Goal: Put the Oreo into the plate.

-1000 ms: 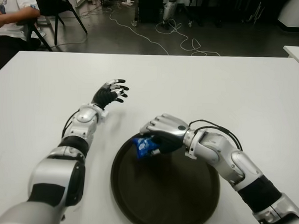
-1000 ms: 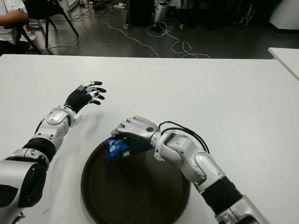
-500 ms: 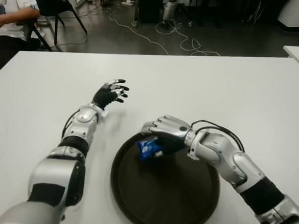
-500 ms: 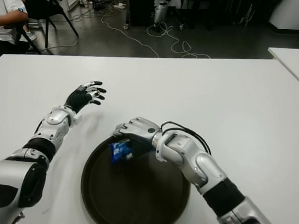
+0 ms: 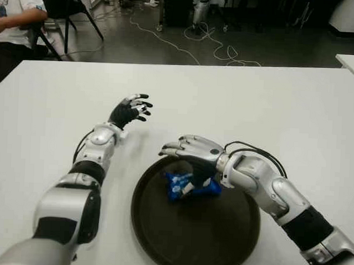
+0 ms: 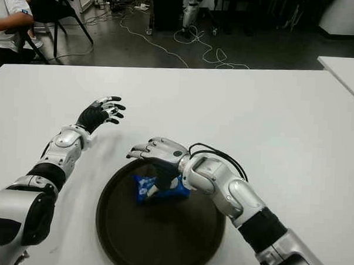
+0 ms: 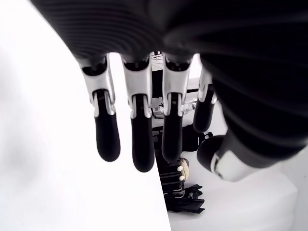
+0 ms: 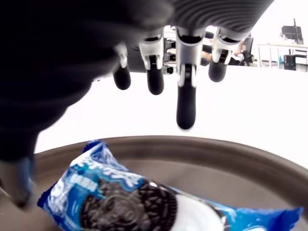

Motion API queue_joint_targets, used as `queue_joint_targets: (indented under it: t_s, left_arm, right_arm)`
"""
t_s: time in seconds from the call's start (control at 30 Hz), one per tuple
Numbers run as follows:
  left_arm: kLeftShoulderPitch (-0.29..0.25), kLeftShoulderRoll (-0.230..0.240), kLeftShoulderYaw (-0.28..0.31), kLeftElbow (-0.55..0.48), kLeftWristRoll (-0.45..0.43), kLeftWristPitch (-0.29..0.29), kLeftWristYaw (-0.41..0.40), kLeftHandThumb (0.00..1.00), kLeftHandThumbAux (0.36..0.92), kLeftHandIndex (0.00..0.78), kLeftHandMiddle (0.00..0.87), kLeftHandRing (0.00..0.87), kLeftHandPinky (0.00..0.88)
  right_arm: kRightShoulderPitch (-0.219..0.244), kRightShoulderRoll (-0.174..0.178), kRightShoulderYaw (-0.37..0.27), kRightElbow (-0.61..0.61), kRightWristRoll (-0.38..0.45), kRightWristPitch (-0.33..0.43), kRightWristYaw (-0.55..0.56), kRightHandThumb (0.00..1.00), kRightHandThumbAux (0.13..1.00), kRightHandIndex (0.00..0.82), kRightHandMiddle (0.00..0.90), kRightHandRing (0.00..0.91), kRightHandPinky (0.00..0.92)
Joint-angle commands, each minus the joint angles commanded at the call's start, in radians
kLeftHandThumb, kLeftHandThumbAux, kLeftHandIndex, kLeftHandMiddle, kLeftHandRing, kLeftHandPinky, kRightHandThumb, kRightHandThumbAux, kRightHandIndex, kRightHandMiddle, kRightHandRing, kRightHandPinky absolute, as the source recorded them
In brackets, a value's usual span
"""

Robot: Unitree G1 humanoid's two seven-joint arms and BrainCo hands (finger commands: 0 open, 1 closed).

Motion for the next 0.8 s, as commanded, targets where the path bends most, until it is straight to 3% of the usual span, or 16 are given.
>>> queue_joint_targets:
  t_s: [0.6, 0.8]
  left_arm:
    - [0.001, -0.001, 0.003, 0.003, 0.001, -0.008, 0.004, 0.546, 0.636, 0.239, 0.348, 0.393, 0.427]
    - [0.001, -0.002, -0.002, 0.004, 0.006, -0.012, 0.01, 0.542, 0.638, 0.241, 0.35, 0.394, 0.431]
  right_arm:
    - [-0.006, -0.014, -0.007, -0.013, -0.014, 0.005, -0.004, 0.0, 0.633, 0.0, 0.0, 0.0, 0.0]
    - [-0.008, -0.032, -0.042, -0.03, 0.044, -0.007, 0.023, 0.0, 0.658, 0.0, 0.0, 0.0, 0.0]
